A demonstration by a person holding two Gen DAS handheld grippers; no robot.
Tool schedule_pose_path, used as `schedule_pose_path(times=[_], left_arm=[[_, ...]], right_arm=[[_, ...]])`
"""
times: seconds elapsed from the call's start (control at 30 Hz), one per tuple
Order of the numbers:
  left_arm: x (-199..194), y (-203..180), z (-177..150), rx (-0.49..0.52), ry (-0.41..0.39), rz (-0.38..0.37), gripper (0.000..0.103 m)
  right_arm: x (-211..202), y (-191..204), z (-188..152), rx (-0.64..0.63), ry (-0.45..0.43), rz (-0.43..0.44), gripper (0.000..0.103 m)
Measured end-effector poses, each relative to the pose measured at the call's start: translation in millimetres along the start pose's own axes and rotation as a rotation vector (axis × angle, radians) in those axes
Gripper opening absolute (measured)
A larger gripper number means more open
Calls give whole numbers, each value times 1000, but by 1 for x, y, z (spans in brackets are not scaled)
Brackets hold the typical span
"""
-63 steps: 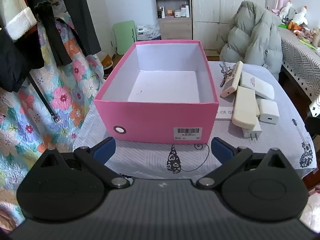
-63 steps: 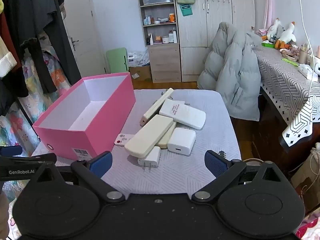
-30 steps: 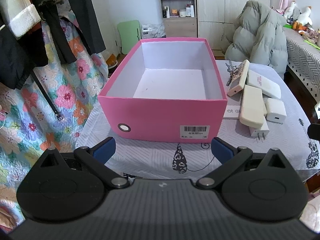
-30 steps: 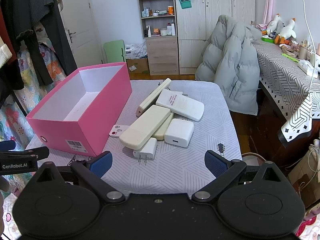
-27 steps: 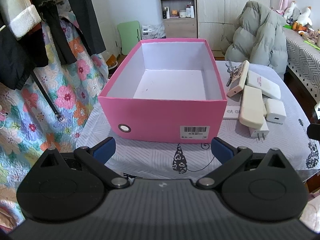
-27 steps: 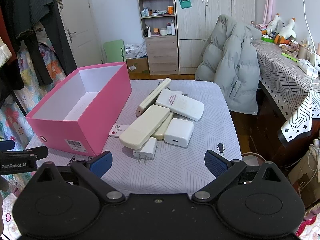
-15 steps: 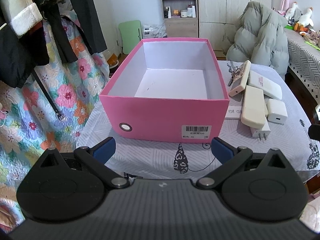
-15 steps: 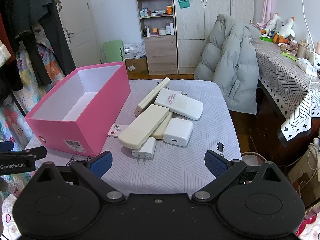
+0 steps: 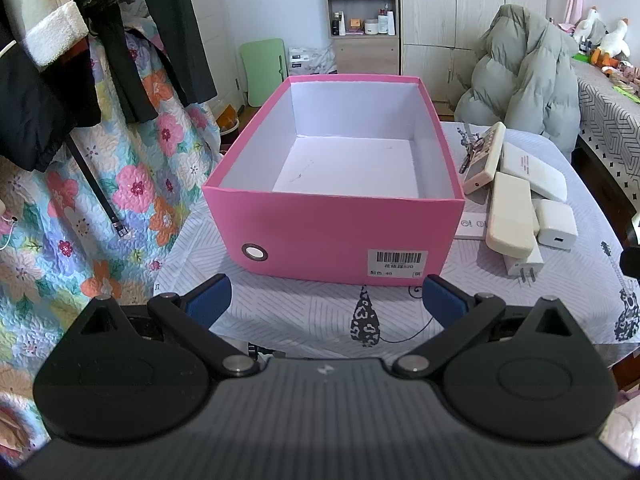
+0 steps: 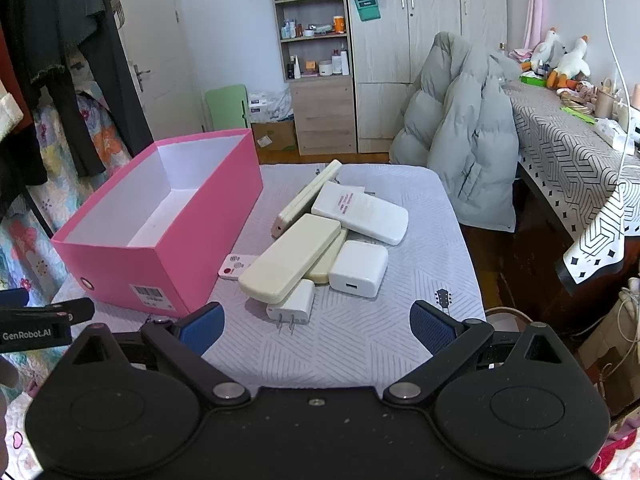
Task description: Organize rigid objects
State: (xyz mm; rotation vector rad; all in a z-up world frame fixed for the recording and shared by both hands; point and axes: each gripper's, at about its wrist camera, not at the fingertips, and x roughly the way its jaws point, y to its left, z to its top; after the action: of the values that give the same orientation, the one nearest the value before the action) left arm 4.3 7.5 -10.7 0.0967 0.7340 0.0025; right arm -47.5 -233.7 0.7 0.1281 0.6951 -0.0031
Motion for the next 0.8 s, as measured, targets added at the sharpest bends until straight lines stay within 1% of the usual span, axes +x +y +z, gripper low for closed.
schedule_pose_path(times=[0.2,0.43,0.8], left_arm=[[-1,1,1,-2,-5,4,103],[-2,3,1,-15,-15,5,103],[-1,4,0,-24,-14,-3,103]], right_arm=[[0,1,0,-3,-2,-8,101],[-4,3,-1,-25,-40,-29,103],[-3,4,0,-28,-39,-24,103]])
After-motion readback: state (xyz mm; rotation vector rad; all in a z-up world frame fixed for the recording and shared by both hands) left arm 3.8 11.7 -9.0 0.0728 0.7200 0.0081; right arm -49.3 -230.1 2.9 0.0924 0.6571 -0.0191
